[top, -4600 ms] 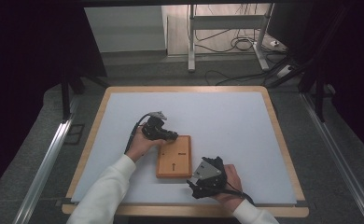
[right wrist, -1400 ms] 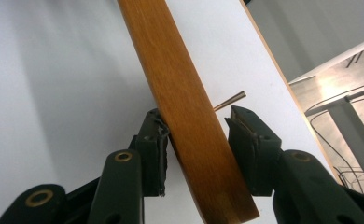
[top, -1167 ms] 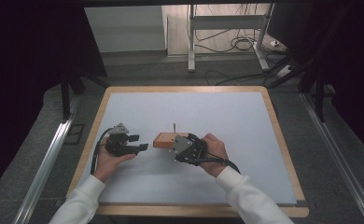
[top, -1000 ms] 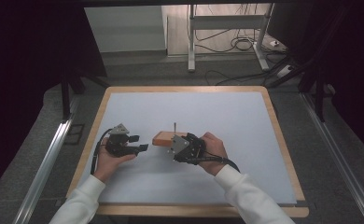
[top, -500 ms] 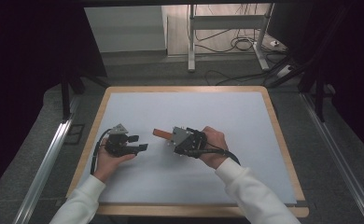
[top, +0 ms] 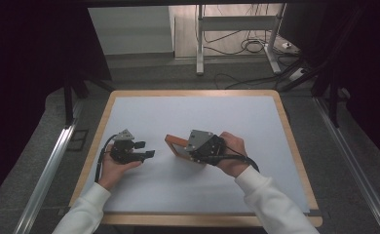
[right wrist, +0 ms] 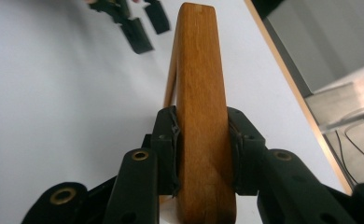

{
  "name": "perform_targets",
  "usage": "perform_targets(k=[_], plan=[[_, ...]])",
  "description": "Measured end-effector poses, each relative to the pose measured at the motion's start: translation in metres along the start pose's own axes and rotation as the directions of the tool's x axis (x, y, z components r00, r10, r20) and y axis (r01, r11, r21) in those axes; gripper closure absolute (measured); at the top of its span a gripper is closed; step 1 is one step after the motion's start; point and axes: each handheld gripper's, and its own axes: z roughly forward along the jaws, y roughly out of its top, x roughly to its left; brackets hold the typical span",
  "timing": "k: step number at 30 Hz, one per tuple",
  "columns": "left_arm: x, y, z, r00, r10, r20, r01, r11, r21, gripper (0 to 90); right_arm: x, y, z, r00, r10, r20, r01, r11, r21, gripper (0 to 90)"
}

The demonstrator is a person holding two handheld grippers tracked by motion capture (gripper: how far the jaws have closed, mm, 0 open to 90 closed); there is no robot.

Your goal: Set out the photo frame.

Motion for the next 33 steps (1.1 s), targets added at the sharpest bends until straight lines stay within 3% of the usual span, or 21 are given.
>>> perform_targets(k=[20, 30, 32, 33], plan=[[-0.001, 0.0, 0.0, 1.0, -0.005, 0.008, 0.005, 1.0, 0.0, 35.2, -0.038, -0.01, 0.019, 0.9903, 0.129, 0.052, -0.13, 0.991, 0.025, 56.5], [-0.001, 0.0, 0.002, 0.9999, 0.0, 0.011, 0.0, 1.0, 0.005, 35.1, -0.055, -0.017, 0.033, 0.9786, 0.188, 0.083, -0.191, 0.981, 0.028, 47.6], [-0.001, 0.0, 0.002, 0.9999, 0.002, 0.011, -0.002, 1.0, 0.006, 35.1, -0.06, -0.02, 0.035, 0.9752, 0.203, 0.088, -0.206, 0.978, 0.03, 45.8], [-0.001, 0.0, 0.002, 0.9999, 0.003, 0.012, -0.003, 1.0, 0.006, 35.1, -0.061, -0.02, 0.037, 0.9697, 0.228, 0.088, -0.231, 0.973, 0.026, 45.2]])
